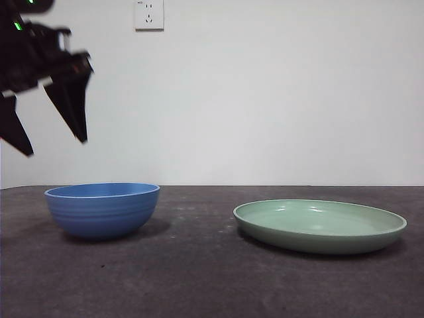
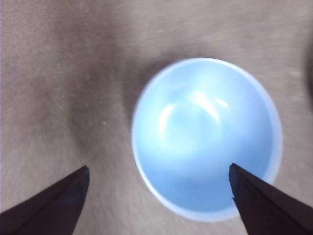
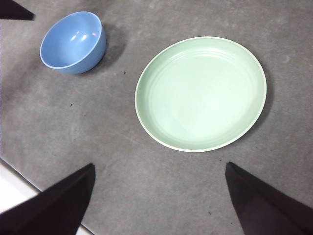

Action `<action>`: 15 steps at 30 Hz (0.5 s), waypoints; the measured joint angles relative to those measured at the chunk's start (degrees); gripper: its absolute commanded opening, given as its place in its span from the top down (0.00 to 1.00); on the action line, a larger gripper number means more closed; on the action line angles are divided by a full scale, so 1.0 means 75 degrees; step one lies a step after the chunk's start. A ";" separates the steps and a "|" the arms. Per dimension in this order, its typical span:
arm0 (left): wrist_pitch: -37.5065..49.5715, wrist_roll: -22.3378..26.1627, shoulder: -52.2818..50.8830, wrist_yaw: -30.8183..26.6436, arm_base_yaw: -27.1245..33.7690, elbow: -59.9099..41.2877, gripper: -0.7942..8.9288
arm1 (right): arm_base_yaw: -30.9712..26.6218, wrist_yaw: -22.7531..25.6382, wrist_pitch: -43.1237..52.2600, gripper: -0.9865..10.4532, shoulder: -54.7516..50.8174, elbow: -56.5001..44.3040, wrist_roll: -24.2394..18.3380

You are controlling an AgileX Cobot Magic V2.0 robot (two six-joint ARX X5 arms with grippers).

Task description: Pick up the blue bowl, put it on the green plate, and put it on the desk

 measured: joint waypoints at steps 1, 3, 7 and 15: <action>0.0017 0.0000 0.0195 -0.0099 -0.0015 0.0020 0.45 | 0.0000 0.0000 0.0000 0.54 0.0000 0.0000 0.0000; 0.0099 0.0000 0.0527 -0.0108 -0.0017 0.0020 0.45 | 0.0000 0.0000 0.0000 0.54 0.0000 0.0000 0.0003; 0.0312 0.0000 0.1128 -0.0117 -0.0055 0.0023 0.45 | 0.0000 0.0000 0.0000 0.54 0.0000 0.0000 0.0003; 0.0466 0.0000 0.1842 -0.0125 -0.0119 0.0023 0.56 | 0.0000 0.0000 0.0064 0.54 0.0000 0.0000 0.0003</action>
